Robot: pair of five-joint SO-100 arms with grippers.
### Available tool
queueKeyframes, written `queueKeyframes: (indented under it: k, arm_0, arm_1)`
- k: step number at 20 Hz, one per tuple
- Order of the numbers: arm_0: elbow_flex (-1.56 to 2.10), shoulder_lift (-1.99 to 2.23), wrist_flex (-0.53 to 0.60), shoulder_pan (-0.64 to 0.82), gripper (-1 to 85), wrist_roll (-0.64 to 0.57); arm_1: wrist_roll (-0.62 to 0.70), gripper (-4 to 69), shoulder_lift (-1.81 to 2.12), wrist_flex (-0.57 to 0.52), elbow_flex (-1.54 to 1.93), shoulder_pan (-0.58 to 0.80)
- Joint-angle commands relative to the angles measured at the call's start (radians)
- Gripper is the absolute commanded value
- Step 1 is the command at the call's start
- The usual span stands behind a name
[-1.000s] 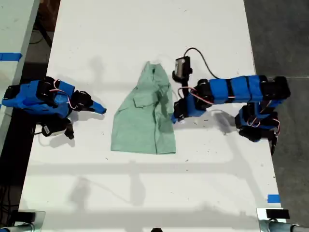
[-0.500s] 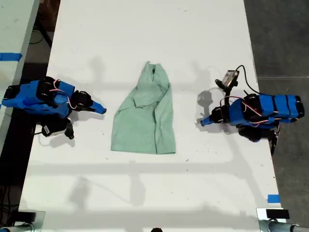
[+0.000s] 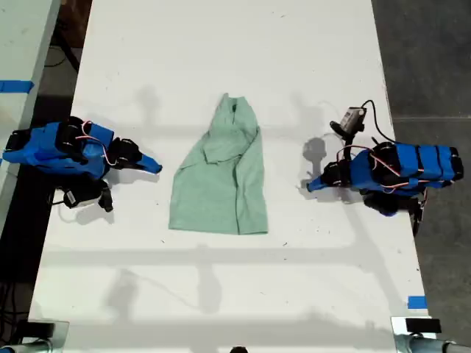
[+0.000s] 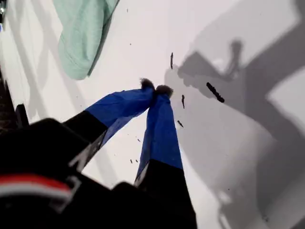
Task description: Fold t shirt
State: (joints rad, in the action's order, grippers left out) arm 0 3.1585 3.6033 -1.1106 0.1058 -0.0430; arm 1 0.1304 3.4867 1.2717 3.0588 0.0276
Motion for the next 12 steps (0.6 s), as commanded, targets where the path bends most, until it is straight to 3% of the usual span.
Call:
queueKeyframes:
  k: [1,7,12]
  arm_0:
    - [0.0,0.005,0.028,0.009,-0.1,-0.008]
    - [0.0,0.005,0.028,0.015,-0.1,-0.008]
    - [0.0,0.005,0.028,0.017,-0.1,-0.009]
  arm_1:
    - [-0.018,5.6,0.014,0.005,0.057,0.009]
    - [0.048,0.9,0.015,-0.003,0.055,0.064]
    - [-0.077,1.0,0.015,0.034,0.054,0.029]
